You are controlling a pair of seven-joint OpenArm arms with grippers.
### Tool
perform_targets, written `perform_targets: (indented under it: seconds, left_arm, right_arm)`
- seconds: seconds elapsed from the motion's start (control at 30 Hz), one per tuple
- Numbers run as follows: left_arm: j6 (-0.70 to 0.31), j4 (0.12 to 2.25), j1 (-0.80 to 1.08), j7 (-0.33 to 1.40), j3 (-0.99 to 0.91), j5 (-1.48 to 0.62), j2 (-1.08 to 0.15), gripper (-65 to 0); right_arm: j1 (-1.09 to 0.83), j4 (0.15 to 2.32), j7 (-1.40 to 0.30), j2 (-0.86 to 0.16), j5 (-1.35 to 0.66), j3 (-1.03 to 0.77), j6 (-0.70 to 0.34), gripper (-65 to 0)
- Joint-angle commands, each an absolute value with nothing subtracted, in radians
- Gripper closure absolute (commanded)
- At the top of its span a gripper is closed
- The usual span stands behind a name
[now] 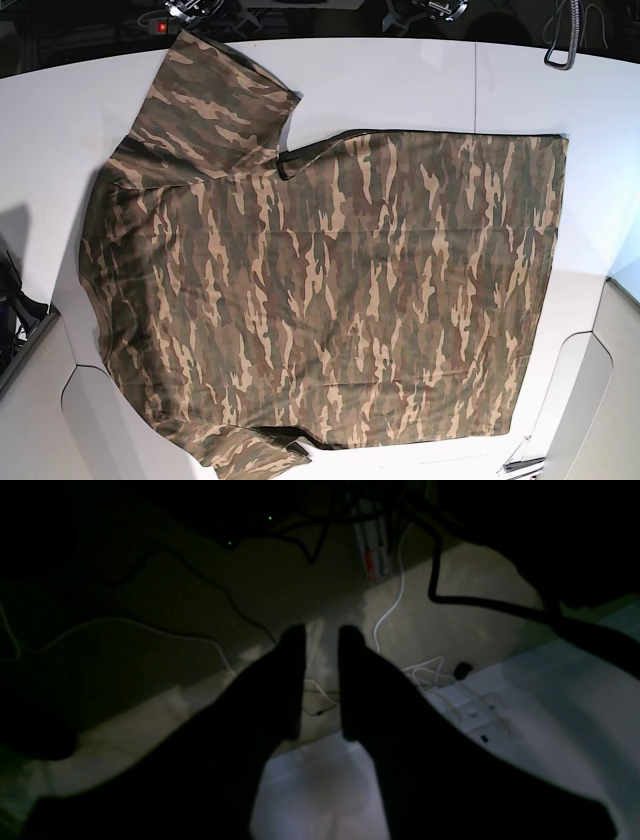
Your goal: Fold the T-shirt properly
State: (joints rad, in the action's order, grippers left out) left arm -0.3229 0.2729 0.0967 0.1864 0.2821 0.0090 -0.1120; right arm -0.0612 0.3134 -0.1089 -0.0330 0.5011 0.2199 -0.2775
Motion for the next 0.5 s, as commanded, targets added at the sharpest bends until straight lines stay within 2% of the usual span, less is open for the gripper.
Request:
perform_targets:
  seconds: [0.0,0.47]
  left_arm:
    - [-0.334,0.277,0.101,0.19,0.283,-0.001,-0.119,-15.1]
    - [-0.334,0.277,0.103,0.191,0.283,-0.011,-0.119,-15.1]
  right_arm:
    - [-0.065,0.319,-0.105,-0.033,0.496,0.218,-0.288,-13.3]
    - [-0.064,0.319,-0.105,-0.033,0.459,0.218,-0.289,-13.3]
